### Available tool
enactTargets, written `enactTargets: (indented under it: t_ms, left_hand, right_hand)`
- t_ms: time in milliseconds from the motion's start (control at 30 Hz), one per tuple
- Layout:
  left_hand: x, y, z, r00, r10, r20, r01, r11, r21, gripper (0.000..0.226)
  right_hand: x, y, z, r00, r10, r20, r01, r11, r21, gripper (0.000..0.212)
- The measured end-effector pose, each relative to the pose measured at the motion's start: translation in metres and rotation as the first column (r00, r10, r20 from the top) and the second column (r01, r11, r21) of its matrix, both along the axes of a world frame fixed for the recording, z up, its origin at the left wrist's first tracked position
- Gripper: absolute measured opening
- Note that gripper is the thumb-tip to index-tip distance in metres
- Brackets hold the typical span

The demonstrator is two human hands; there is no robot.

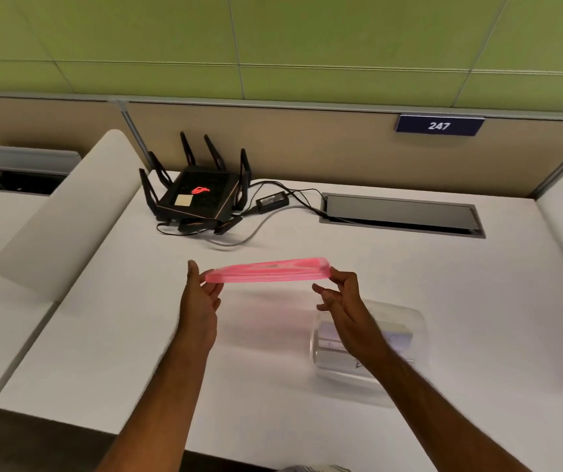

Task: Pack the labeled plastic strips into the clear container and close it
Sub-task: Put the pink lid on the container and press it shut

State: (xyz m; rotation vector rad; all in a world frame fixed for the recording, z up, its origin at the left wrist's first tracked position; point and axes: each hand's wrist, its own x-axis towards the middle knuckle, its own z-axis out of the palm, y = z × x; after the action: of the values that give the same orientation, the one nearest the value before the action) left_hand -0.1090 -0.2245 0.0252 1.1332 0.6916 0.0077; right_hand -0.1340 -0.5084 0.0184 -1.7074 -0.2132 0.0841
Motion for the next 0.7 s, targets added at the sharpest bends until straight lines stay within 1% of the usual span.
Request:
enactTargets:
  t_ms: [100, 167, 200, 267, 333, 500, 700]
  left_hand:
    - [0.000, -0.020, 0.002, 1.000, -0.013, 0.005, 0.012, 1.000, 0.005, 0.037]
    - [-0.001, -0.033, 0.000, 0.998, -0.021, 0.065, 0.019, 1.000, 0.024, 0.024]
    - [-0.001, -0.038, -0.002, 0.995, -0.047, 0.088, 0.042, 0.998, 0.051, 0.021]
    - [-0.003, -0.046, -0.006, 0.991, -0.076, 0.106, 0.066, 0.993, 0.097, 0.029]
    - [-0.004, -0.056, -0.009, 0.992, -0.058, 0.110, 0.046, 0.992, 0.114, 0.035]
    - [-0.013, -0.085, -0.016, 0.981, -0.138, 0.135, 0.112, 0.977, 0.181, 0.027]
    - [-0.025, -0.115, -0.025, 0.985, -0.165, 0.054, 0.140, 0.939, 0.313, 0.030]
  right_hand:
    - [-0.006, -0.028, -0.002, 1.000, -0.016, 0.018, 0.016, 1.000, 0.005, 0.031]
    - [-0.012, -0.046, -0.004, 1.000, -0.031, 0.001, 0.031, 0.999, 0.030, 0.029]
    - [-0.015, -0.053, -0.004, 0.999, -0.046, -0.016, 0.046, 0.998, 0.039, 0.032]
    - [-0.022, -0.067, -0.003, 0.995, -0.086, -0.046, 0.087, 0.996, 0.025, 0.036]
    - [-0.030, -0.080, -0.001, 0.991, -0.128, -0.046, 0.128, 0.992, -0.004, 0.035]
    - [-0.045, -0.107, -0.001, 0.970, -0.242, -0.025, 0.242, 0.970, -0.016, 0.019]
    - [-0.061, -0.137, -0.016, 0.928, -0.355, -0.110, 0.345, 0.933, -0.103, 0.034]
